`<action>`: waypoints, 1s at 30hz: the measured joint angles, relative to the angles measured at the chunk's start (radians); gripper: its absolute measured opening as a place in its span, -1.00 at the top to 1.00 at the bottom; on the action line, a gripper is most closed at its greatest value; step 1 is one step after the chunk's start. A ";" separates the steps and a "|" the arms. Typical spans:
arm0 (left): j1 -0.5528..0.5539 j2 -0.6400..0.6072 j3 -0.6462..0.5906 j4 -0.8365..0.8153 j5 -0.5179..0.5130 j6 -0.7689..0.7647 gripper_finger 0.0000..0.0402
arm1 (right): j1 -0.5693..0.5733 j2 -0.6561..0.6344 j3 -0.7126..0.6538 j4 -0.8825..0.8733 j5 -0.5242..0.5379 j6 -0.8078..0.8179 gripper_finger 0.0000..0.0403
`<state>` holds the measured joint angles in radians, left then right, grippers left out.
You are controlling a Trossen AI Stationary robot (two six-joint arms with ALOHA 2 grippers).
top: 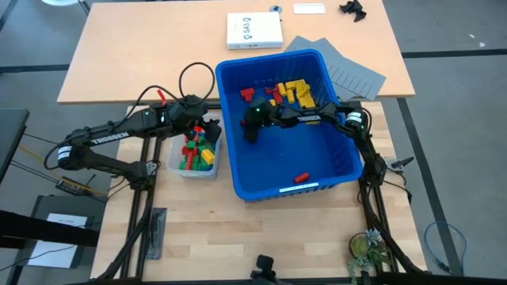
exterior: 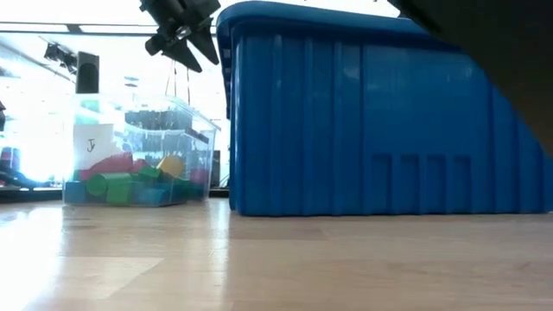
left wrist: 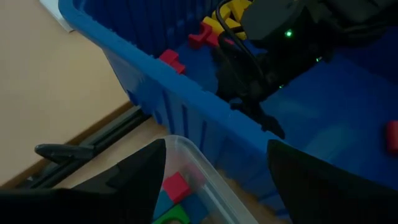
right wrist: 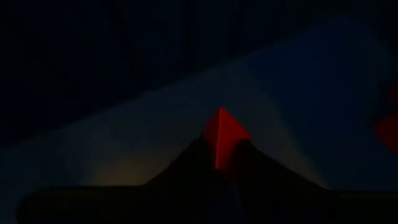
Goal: Sort blocks
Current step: Put the red block into the transparent bin
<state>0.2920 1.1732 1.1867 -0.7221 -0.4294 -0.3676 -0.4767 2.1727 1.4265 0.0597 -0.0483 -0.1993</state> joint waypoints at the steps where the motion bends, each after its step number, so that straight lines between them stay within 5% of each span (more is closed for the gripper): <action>1: 0.000 0.000 0.000 0.000 0.000 0.000 -0.44 | 0.003 0.000 0.000 0.000 0.007 -0.008 0.63; 11: 0.000 0.000 0.000 -0.002 0.000 0.001 -0.44 | 0.004 -0.035 -0.002 -0.027 -0.030 -0.062 0.77; 18: 0.000 0.000 0.000 0.000 0.000 0.001 -0.44 | 0.004 -0.169 -0.002 -0.084 -0.098 -0.081 0.97; 30: -0.033 0.000 0.000 0.073 0.013 0.084 -0.44 | 0.010 -0.460 -0.002 -0.274 -0.185 -0.110 1.00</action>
<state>0.2591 1.1728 1.1868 -0.6495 -0.4160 -0.2838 -0.4664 1.7126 1.4242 -0.2144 -0.2331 -0.3090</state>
